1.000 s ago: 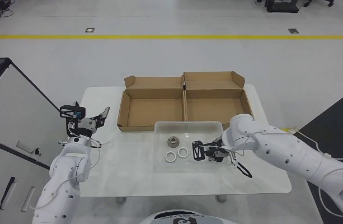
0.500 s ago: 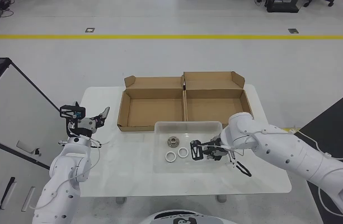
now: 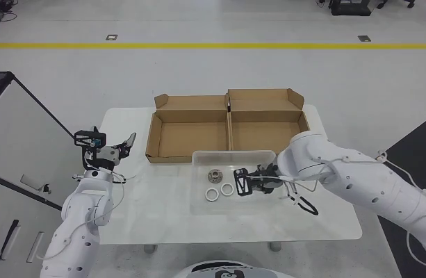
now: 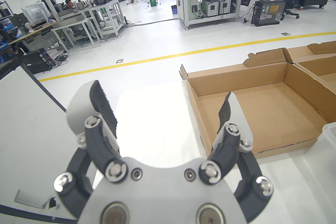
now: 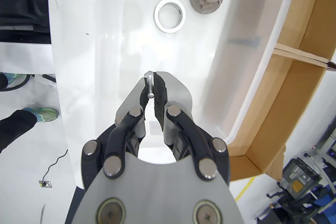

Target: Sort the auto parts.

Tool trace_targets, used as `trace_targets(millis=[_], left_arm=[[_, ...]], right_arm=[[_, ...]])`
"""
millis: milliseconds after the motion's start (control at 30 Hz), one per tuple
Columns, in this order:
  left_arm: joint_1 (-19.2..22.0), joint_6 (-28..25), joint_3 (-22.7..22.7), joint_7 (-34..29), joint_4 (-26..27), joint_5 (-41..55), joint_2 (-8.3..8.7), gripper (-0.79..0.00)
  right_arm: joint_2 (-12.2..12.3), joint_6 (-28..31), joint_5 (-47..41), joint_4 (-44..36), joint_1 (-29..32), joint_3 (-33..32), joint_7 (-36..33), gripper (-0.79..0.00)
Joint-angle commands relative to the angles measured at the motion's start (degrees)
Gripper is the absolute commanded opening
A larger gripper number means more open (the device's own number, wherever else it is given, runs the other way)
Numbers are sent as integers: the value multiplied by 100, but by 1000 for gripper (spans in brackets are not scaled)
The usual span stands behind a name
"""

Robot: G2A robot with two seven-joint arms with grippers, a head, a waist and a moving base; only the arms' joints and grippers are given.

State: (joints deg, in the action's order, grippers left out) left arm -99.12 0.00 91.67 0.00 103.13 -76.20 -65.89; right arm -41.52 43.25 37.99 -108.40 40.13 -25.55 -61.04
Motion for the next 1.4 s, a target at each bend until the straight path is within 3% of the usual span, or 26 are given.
trace_targets(millis=[0, 367, 667, 833, 1367], left_arm=[[0, 0, 0, 0, 0, 0, 0, 0], [0, 0, 0, 0, 0, 0, 0, 0], [0, 0, 0, 0, 0, 0, 0, 0], [0, 0, 0, 0, 0, 0, 0, 0], [0, 0, 0, 0, 0, 0, 0, 0]], right_arm=[[52, 29, -170, -76, -13, -91, 30, -785], [399, 483, -868, -50, -101, -535, 483, -785], [502, 1123, -1162, 318, -265, -656, 1123, -785], [427, 1475, -1337, 540, -411, -660, 1537, -785], [-43, 1475, -1833, 1109, -967, -320, 2591, -785]])
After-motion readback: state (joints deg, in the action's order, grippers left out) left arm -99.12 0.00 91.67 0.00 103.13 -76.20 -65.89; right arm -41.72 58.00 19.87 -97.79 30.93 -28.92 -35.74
